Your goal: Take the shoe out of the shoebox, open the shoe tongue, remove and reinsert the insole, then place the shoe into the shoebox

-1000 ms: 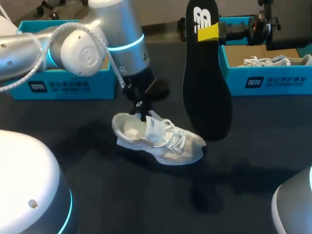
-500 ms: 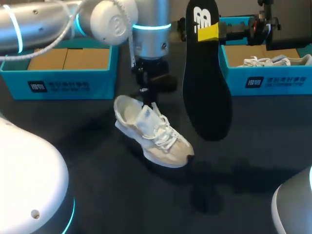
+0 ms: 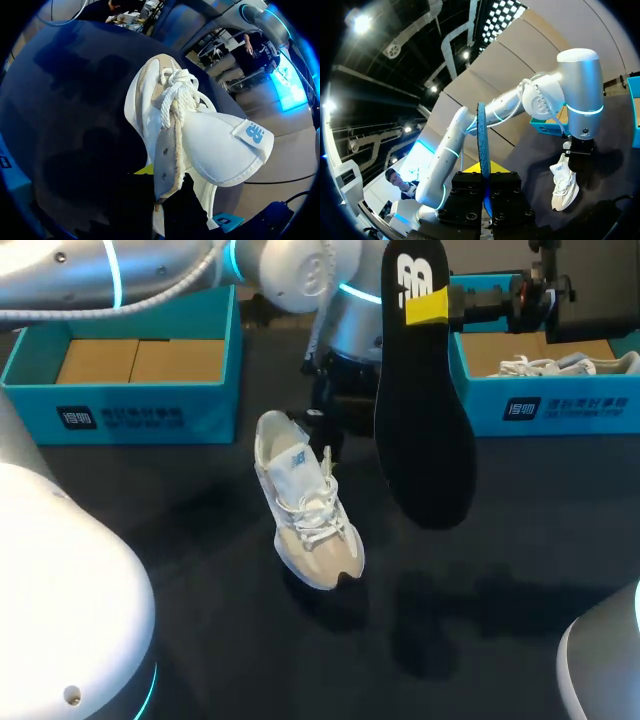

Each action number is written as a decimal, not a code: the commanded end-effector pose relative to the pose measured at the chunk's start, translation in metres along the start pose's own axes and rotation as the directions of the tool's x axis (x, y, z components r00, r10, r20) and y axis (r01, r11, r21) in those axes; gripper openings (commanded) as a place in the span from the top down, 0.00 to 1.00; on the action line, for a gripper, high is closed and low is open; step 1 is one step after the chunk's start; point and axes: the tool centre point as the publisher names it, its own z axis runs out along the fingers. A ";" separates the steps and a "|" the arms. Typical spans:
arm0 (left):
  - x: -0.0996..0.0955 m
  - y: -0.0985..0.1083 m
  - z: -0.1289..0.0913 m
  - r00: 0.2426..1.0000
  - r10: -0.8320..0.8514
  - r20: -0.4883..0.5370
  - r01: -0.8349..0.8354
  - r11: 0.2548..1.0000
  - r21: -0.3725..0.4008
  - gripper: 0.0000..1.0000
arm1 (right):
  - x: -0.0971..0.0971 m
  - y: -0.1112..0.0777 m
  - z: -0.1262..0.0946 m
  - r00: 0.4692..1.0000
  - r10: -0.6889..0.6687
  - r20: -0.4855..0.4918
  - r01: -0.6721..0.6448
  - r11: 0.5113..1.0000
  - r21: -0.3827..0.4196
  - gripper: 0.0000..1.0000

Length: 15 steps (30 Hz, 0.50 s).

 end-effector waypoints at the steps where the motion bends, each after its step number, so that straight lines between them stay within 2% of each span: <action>1: -0.003 0.001 -0.004 0.995 0.000 -0.103 0.000 1.000 -0.002 1.00 | 0.000 0.001 0.004 1.000 0.002 0.002 -0.002 1.000 0.001 1.00; 7: -0.003 0.001 -0.004 0.995 0.000 -0.103 0.000 1.000 -0.002 1.00 | 0.000 0.001 0.004 1.000 0.002 0.002 -0.002 1.000 0.001 1.00; 9: -0.008 0.002 -0.002 0.994 0.045 -0.097 -0.044 0.999 0.014 1.00 | 0.000 0.001 0.004 1.000 0.002 0.002 -0.002 1.000 0.001 1.00; 15: -0.021 0.006 -0.001 0.990 0.106 -0.094 -0.111 0.993 -0.048 1.00 | 0.000 0.001 0.004 1.000 0.002 0.002 -0.002 1.000 0.001 1.00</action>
